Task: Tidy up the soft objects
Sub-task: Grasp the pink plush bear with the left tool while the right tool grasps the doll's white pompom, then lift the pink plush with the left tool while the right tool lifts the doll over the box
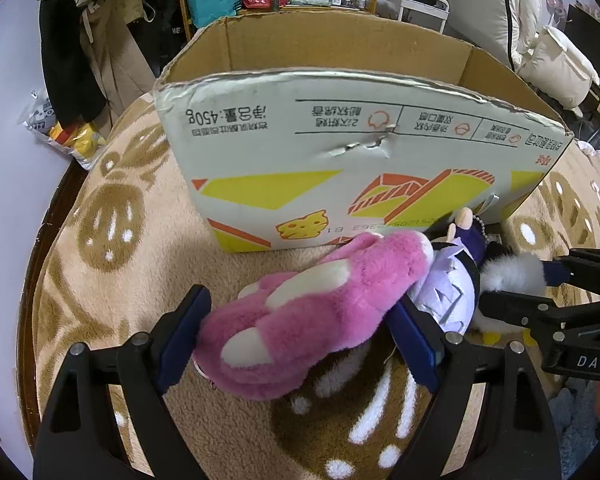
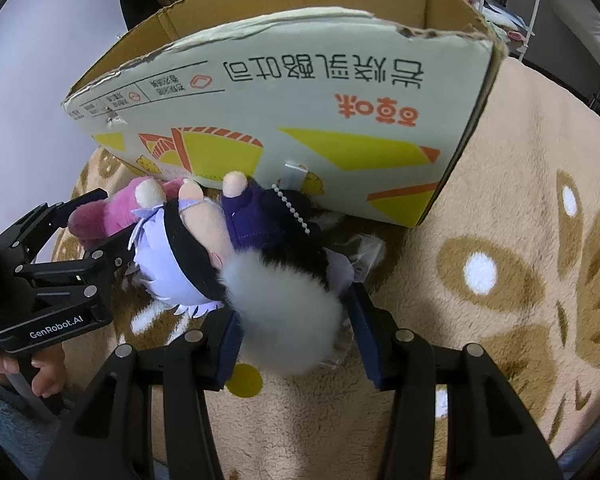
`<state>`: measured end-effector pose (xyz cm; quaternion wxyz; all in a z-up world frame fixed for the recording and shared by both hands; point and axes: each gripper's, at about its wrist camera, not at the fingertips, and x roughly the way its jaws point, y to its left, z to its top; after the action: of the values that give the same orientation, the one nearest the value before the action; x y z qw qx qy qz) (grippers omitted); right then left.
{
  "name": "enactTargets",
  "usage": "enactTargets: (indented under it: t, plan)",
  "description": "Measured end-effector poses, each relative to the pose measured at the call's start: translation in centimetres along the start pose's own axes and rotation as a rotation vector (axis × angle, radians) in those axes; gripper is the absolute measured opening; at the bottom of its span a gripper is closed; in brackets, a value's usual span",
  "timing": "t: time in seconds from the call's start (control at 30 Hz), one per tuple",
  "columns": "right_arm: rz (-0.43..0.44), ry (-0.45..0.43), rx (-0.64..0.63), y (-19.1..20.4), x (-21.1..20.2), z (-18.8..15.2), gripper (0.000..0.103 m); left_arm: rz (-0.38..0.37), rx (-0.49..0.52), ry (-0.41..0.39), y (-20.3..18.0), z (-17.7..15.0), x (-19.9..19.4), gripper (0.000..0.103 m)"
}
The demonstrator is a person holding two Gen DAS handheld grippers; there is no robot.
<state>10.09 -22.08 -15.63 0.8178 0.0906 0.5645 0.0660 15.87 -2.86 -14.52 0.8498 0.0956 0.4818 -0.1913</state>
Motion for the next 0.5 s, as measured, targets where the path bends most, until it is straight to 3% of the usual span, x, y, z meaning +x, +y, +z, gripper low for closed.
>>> enactTargets:
  t: [0.13, 0.33, 0.5]
  plan:
    - [-0.018, 0.002, -0.004, 0.23, 0.13, -0.04, 0.053, -0.006, 0.007, -0.019, 0.02, -0.08, -0.21, 0.080]
    - [-0.042, 0.000, -0.007, 0.27, 0.29, 0.05, 0.038, -0.013, -0.003, -0.025, 0.02, -0.33, -0.30, 0.077]
    - [-0.018, -0.004, 0.011, -0.43, -0.04, 0.08, 0.035, 0.008, 0.003, -0.021, -0.31, -0.51, -0.70, 0.076]
